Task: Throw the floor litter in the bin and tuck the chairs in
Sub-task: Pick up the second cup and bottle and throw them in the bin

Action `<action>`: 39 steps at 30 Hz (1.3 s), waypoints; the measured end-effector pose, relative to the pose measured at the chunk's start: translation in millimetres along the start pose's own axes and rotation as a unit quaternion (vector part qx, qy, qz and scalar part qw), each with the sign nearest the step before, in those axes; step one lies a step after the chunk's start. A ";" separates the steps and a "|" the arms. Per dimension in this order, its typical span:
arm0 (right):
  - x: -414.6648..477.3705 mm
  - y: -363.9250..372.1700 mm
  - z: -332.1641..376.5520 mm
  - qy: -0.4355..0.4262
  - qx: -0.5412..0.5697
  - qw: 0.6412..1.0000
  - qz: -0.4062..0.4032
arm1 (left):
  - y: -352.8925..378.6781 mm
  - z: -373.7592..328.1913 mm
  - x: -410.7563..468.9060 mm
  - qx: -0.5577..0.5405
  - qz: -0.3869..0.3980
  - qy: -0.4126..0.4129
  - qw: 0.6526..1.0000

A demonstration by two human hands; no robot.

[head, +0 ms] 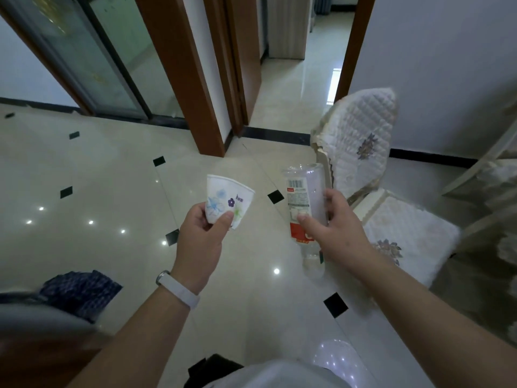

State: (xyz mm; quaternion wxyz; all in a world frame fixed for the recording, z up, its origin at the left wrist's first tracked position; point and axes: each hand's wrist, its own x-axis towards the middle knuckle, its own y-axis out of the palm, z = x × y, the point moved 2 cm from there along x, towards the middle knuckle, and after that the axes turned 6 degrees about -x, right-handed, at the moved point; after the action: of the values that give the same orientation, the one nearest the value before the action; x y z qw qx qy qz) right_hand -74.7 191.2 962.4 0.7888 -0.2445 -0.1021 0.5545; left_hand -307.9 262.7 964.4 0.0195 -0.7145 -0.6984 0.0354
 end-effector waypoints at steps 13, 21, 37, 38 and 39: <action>195.8 101.5 67.5 0.039 -0.043 0.997 -0.055 | -29.9 28.2 253.4 -0.044 0.087 -0.036 0.995; 303.3 151.0 130.3 0.075 -0.054 0.993 -0.079 | -57.6 24.4 414.8 -0.054 0.119 -0.045 0.990; 534.3 120.0 83.1 0.147 0.002 0.982 -0.116 | 75.6 33.2 610.8 -0.006 0.164 -0.092 0.982; 554.1 116.1 82.5 0.152 0.008 0.982 -0.109 | 85.9 30.5 627.4 0.002 0.164 -0.090 0.982; 574.5 111.0 81.4 0.153 0.010 0.983 -0.102 | 97.0 26.8 643.8 0.009 0.167 -0.087 0.982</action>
State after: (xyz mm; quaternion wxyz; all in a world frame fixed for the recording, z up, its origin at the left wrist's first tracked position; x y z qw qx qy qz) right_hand 7.8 774.1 913.7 0.8499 -0.3072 0.0011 0.4282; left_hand -199.1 903.3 915.2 -0.0410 -0.8150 -0.5682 0.1064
